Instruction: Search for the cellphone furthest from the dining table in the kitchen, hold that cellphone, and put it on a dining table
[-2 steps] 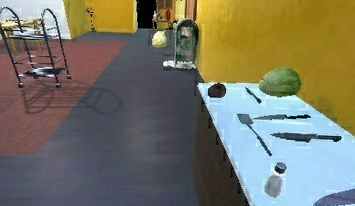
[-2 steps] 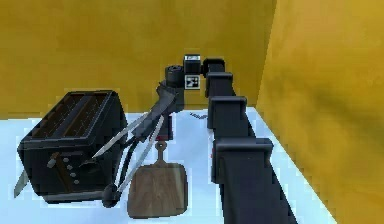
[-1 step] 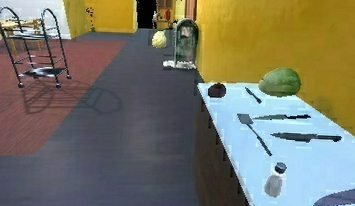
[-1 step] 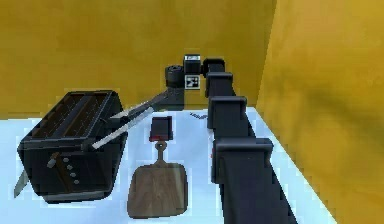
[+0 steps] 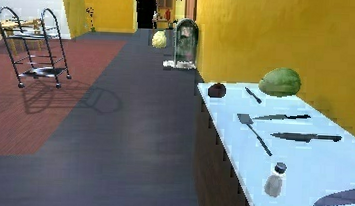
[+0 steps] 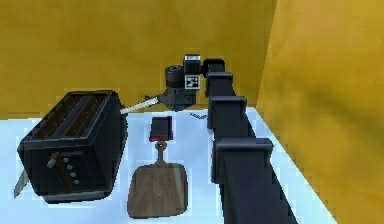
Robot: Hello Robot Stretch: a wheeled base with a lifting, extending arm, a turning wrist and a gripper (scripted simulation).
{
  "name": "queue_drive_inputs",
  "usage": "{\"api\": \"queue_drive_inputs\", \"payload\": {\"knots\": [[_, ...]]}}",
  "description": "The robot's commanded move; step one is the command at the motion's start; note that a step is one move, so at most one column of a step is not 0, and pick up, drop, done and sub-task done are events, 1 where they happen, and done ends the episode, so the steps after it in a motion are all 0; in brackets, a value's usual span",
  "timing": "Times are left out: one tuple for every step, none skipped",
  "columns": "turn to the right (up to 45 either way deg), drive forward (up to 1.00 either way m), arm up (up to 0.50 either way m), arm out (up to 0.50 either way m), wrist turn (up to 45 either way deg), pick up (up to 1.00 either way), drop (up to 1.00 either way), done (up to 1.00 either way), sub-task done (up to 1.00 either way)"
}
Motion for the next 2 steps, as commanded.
{"api": "queue_drive_inputs", "payload": {"knots": [[0.0,0.0,0.0,0.0,18.0,0.0,0.0,0.0,0.0],[0.0,0.0,-0.14,0.0,0.0,0.0,0.0,0.0,0.0]]}}
